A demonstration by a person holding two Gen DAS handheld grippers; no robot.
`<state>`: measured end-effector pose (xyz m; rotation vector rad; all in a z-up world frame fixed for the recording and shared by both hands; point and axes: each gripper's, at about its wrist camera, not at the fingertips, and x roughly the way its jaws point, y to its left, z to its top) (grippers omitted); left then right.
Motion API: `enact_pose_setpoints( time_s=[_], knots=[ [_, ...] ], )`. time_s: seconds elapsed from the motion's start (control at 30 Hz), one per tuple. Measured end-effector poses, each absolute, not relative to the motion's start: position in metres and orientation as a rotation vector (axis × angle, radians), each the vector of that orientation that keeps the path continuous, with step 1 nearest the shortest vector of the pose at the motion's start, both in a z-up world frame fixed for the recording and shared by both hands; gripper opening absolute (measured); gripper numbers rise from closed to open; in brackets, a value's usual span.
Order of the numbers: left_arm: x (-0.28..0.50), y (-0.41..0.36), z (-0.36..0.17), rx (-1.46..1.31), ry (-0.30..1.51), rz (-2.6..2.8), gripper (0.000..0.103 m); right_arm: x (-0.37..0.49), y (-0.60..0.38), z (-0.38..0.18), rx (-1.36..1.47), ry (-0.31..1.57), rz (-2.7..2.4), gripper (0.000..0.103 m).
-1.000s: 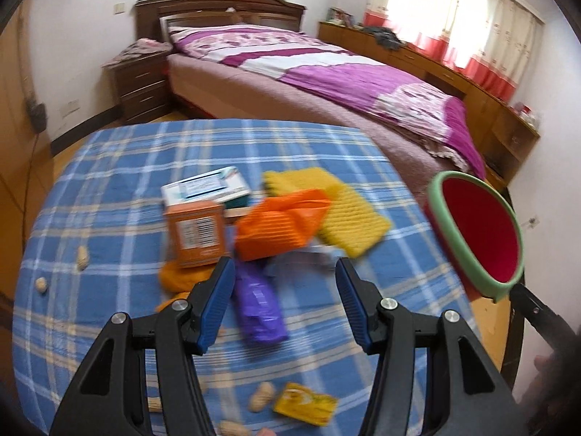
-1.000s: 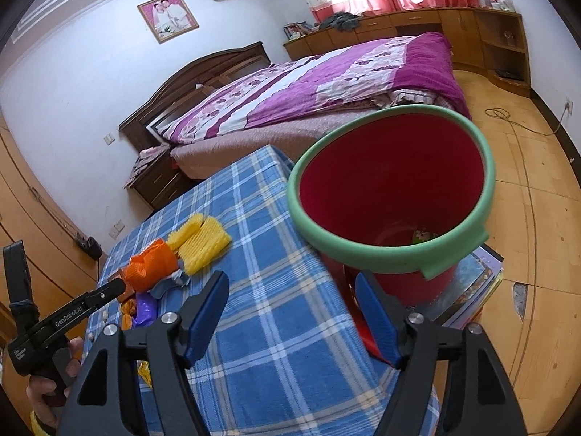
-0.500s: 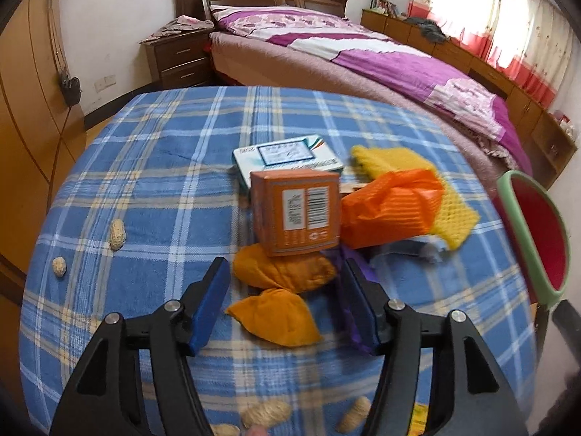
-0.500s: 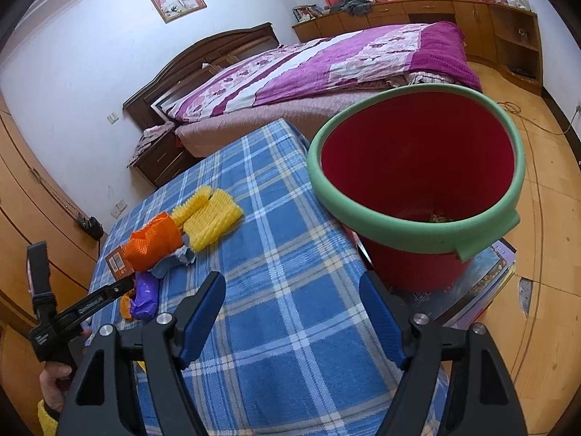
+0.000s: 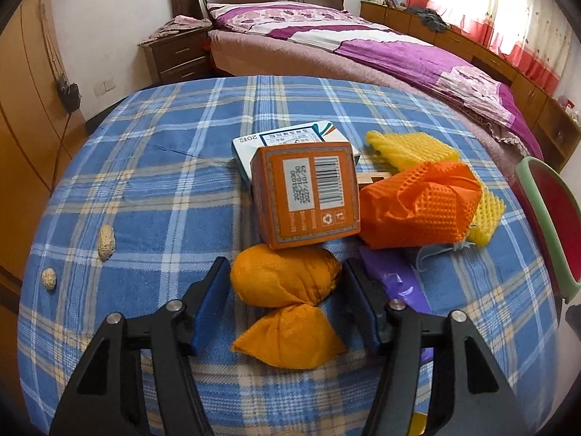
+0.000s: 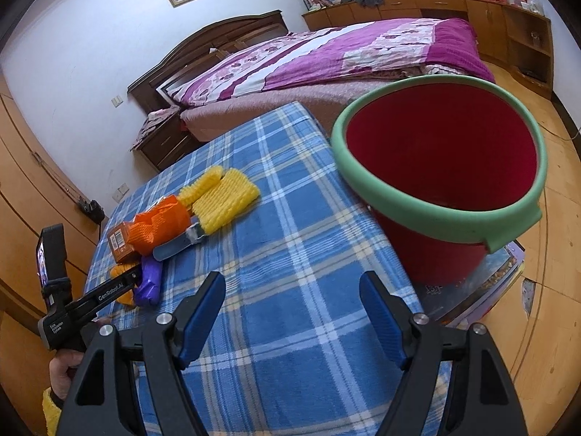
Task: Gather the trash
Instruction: 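Grasp the orange cloth with the left gripper, then grasp the purple wrapper with the right gripper while the left holds the orange cloth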
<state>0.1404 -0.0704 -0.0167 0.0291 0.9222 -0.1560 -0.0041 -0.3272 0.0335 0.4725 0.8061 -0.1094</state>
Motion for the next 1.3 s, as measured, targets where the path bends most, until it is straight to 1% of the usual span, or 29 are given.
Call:
enact_pose_setpoints(
  time_s=[0.07,0.1,0.17,0.3,0.53,0.9,1.0,1.3],
  knots=[
    [0.138,-0.069,-0.015,0.022,0.919,-0.173,0.043,-0.002,-0.323,0.035,0.465,0.809,-0.101,0.078],
    [0.136,-0.068,-0.014,0.014,0.920,-0.181,0.034,-0.001,-0.320,0.035,0.459,0.810,-0.094,0.078],
    [0.133,-0.065,-0.012,-0.010,0.923,-0.193,0.027,0.001,-0.315,0.038,0.449,0.811,-0.080,0.078],
    [0.123,-0.053,-0.003,-0.065,0.908,-0.208,0.025,0.009,-0.302,0.042,0.427,0.814,-0.051,0.078],
    [0.104,-0.027,0.015,-0.109,0.864,-0.205,0.025,0.031,-0.265,0.045,0.375,0.833,0.037,0.078],
    [0.097,0.016,0.008,-0.174,0.871,-0.128,0.025,0.067,-0.203,0.024,0.261,0.919,0.131,0.078],
    [0.097,0.025,0.005,-0.188,0.873,-0.118,0.025,0.074,-0.196,0.018,0.245,0.935,0.130,0.074],
    [0.097,0.032,0.003,-0.202,0.867,-0.124,0.025,0.082,-0.177,0.009,0.208,0.949,0.139,0.058]
  ],
)
